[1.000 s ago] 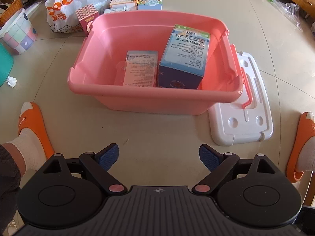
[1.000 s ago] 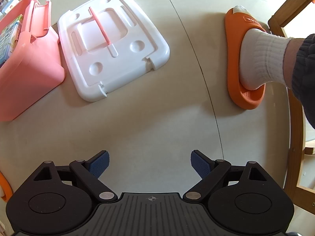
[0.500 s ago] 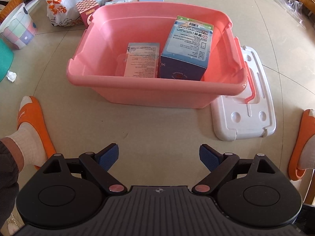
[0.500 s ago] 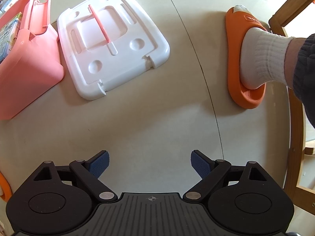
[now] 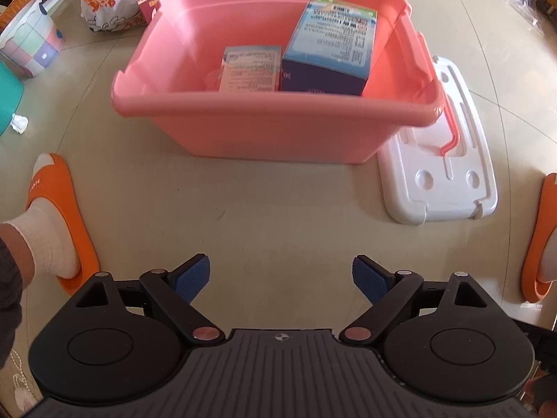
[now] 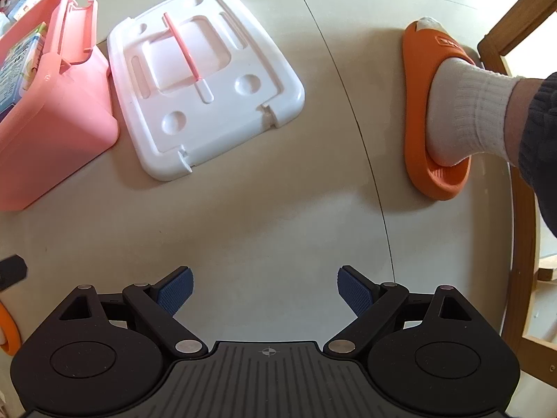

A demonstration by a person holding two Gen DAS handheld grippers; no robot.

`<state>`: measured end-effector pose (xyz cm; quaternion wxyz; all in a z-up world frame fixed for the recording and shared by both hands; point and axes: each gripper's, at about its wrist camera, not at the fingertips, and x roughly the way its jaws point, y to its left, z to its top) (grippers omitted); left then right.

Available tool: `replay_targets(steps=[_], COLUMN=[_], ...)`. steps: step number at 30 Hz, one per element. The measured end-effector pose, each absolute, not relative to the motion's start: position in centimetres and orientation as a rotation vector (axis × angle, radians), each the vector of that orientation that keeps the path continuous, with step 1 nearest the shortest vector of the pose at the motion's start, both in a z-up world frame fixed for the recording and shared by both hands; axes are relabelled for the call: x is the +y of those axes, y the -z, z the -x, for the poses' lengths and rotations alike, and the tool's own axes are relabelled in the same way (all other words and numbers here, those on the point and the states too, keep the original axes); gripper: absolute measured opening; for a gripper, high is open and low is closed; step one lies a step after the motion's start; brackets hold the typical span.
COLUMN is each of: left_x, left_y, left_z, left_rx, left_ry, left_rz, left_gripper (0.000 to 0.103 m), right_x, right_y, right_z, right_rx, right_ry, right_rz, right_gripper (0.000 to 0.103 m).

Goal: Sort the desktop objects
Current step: 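Withdraw the left gripper from the bin and back away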

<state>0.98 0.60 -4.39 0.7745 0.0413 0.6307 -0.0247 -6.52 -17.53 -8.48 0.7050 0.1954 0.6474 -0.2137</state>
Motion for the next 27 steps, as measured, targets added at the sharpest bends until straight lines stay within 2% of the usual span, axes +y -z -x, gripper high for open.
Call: replay_targets(steps=[12,18,27], left_x=[0.5,0.4,-0.2], left_y=[7.5,9.1,11.1], left_z=[0.3,0.3,0.2], left_rx=[1.391,1.418,1.43], left_ry=[0.035,0.031,0.022], left_rz=[-0.099,-0.062,-0.084], left_gripper=[0.091,0.091,0.091], right_x=[-18.7,-19.8,-20.6], right_y=[6.6,6.5,6.6], right_z=[4.2,1.3,-4.9], right_rx=[1.348,1.328,1.316], right_ry=[0.413,0.325,0.167], right_rz=[-0.411,-0.323,-0.119], right_gripper=[0.087,0.081,0.079])
